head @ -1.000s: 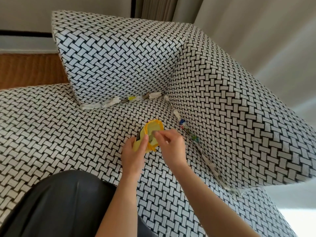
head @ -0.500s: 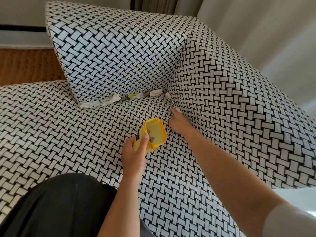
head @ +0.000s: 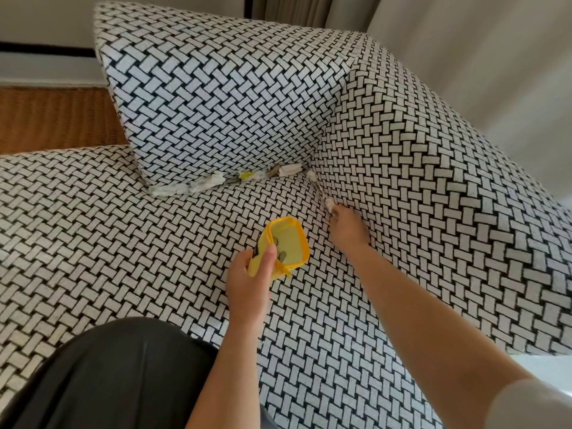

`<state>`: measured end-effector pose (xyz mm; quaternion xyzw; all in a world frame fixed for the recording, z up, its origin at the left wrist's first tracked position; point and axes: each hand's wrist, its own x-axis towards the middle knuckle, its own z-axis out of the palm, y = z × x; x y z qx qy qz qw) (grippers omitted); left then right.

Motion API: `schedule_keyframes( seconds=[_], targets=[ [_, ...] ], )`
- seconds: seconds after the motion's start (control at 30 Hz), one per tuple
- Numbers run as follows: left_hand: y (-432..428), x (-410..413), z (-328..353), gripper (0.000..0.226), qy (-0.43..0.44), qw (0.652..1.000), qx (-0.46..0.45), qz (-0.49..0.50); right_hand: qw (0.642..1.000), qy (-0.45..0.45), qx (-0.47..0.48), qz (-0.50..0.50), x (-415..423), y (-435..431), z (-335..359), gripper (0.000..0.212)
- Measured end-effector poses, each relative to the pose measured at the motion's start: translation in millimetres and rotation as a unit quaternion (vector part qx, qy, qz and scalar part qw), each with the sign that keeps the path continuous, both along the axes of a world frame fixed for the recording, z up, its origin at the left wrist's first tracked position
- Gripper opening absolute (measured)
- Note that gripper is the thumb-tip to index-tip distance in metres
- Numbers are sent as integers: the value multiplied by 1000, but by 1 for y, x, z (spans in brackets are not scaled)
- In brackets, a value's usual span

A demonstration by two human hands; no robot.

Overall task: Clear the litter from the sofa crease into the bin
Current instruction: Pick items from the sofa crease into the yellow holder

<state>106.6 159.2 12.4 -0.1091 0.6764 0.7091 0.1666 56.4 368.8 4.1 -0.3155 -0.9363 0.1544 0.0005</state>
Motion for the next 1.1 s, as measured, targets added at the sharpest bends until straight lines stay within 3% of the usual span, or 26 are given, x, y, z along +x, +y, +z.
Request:
schedule_keyframes(
  seconds=[0.07,0.17,0.33,0.5,0.67,0.87,1.0,1.1],
  targets=[
    [1,-1,-4,30,5,1000,-5,1,997,9,75,9,7,-3,-5,26],
    [1,-1,-9,36,1,1000,-13,2,996,3,91,8,9,-4,-7,26],
    [2,-1,-9,34,10,1000,-26,3,998,-14,62,-9,-1,-2,-5,27],
    [3,-2,-12,47,12,999,-39,1,997,-66,-35,-18,-18,1,0,31],
    [2,-1,-7,28,3,1000,-23,-1,990,-63,-113,-59,-23,-2,4,27],
    [1,0,1,23,-12,1000,10,-9,996,-25,-62,-67,-13,-14,2,28],
    [-1,3,-4,65,-18,999,6,-27,994,-52,-62,-66,-14,-14,6,29],
    [-1,15,-6,86,-13,1000,-9,-27,998,-29,-2,-61,0,-24,3,28]
  ],
)
